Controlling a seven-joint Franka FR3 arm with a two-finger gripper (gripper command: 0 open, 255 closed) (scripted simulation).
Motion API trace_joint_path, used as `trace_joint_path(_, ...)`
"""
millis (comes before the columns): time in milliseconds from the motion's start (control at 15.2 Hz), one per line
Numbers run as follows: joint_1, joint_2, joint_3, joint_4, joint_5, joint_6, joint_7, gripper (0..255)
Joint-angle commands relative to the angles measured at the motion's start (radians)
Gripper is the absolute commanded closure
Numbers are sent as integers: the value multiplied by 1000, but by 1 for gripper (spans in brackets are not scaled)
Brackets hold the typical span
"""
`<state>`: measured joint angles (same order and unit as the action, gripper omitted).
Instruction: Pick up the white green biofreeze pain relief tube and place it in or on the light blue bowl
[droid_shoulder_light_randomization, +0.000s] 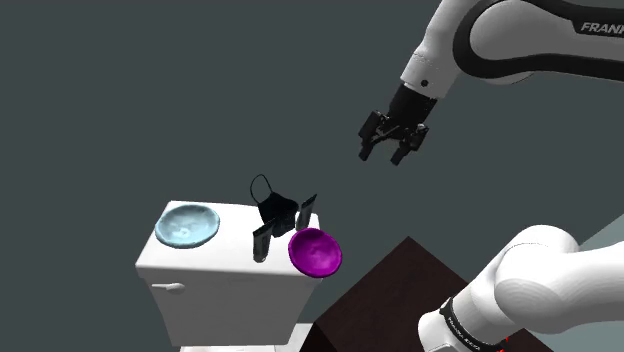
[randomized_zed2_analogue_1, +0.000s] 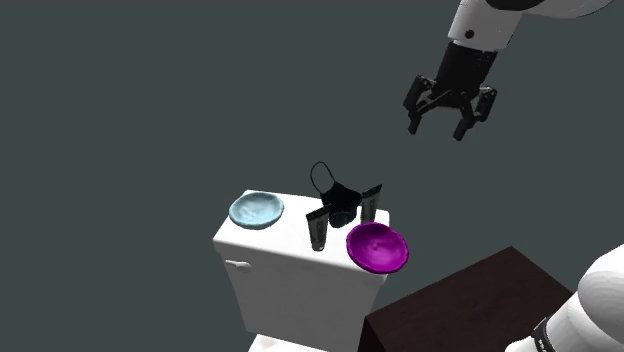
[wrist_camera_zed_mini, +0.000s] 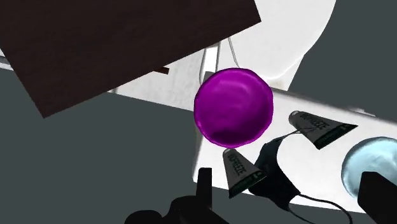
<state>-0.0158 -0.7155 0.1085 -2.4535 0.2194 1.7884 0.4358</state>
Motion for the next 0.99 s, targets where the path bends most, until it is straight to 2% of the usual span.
trace_joint_path(0, -6, 24, 47, -33, 44, 54, 104, 0)
trace_joint_path(528, -32, 223, 216, -65, 192, 284, 469, 0)
trace_joint_path(924, -59, 443, 327, -24, 254, 479, 736, 0)
